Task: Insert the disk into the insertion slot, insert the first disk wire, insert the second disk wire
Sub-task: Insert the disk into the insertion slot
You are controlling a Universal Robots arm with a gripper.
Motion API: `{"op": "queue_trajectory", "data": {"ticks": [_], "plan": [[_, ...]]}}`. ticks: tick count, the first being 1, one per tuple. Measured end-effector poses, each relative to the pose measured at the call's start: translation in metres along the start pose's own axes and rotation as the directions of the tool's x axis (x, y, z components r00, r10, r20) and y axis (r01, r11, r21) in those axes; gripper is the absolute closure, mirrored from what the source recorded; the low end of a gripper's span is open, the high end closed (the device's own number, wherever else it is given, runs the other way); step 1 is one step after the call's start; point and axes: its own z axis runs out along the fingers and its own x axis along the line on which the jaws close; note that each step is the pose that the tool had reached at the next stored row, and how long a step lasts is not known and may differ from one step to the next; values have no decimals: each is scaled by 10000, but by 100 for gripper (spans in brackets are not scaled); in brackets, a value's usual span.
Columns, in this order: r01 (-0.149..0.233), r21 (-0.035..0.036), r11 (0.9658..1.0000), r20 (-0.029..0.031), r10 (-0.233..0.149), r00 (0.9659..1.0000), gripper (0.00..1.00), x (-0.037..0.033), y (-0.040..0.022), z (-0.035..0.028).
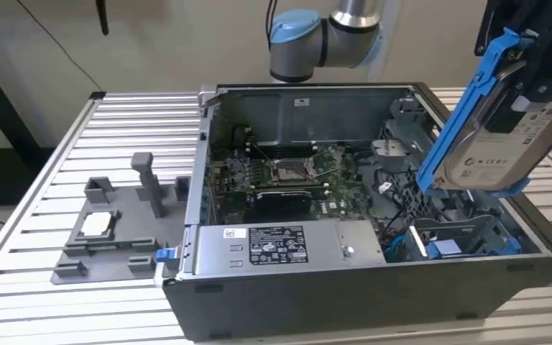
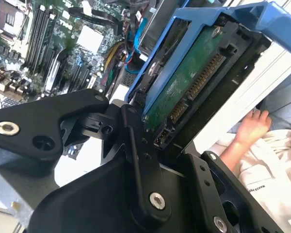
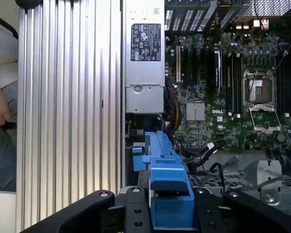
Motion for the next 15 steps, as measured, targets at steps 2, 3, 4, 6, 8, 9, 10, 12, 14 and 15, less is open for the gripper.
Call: {"op": "queue_trajectory", "data": {"ticks": [2,3,4,6,8,9,10,12,14,15], "plan": [[1,98,10000,3,-1,10000,67,0,-2,23],[1,136,9999,2,-1,10000,67,0,-3,33],[1,169,9999,3,-1,10000,67,0,-4,42],[6,198,9998,2,-6,10000,67,-1,-7,62],[15,237,9997,2,-15,10000,67,0,-8,83],[23,273,9996,1,-23,10000,67,0,-8,94],[31,318,9995,1,-31,10000,67,0,-9,103],[44,415,9991,2,-45,10000,67,0,-11,122],[57,502,9987,2,-57,10000,67,-1,-13,142],[64,537,9985,1,-64,10000,67,-1,-14,153]]}}
